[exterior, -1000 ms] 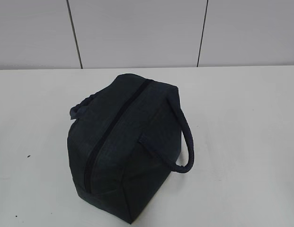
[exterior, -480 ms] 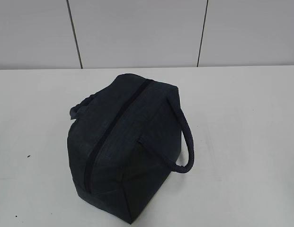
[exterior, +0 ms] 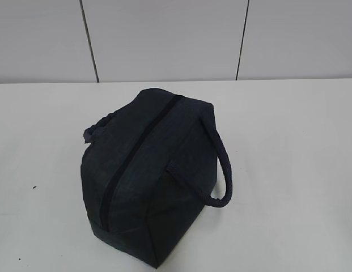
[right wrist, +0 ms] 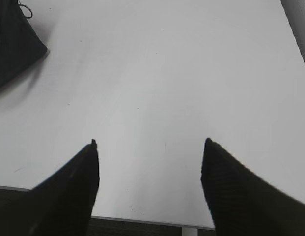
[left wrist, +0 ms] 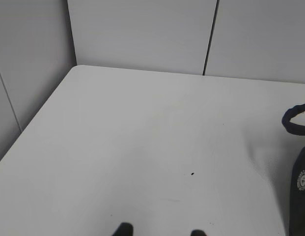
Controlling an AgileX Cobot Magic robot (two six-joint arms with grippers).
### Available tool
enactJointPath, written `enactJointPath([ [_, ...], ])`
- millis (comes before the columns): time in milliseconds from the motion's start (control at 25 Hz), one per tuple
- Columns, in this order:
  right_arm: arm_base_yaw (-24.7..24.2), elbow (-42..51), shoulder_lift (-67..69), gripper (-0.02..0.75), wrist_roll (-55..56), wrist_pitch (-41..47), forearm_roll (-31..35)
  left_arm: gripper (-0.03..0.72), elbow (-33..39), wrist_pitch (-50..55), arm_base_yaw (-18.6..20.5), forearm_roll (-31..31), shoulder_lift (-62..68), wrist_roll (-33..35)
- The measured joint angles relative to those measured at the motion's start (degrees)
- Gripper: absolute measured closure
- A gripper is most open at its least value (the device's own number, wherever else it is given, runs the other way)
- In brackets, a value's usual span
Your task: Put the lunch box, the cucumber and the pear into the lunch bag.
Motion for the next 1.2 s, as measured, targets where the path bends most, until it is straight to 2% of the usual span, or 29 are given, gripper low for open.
enactJointPath([
  [1200, 0.0, 0.0, 0.0, 0.227, 0.0, 0.0, 0.0, 0.459, 0.0, 0.0, 0.0, 0.0, 0.0, 0.0],
])
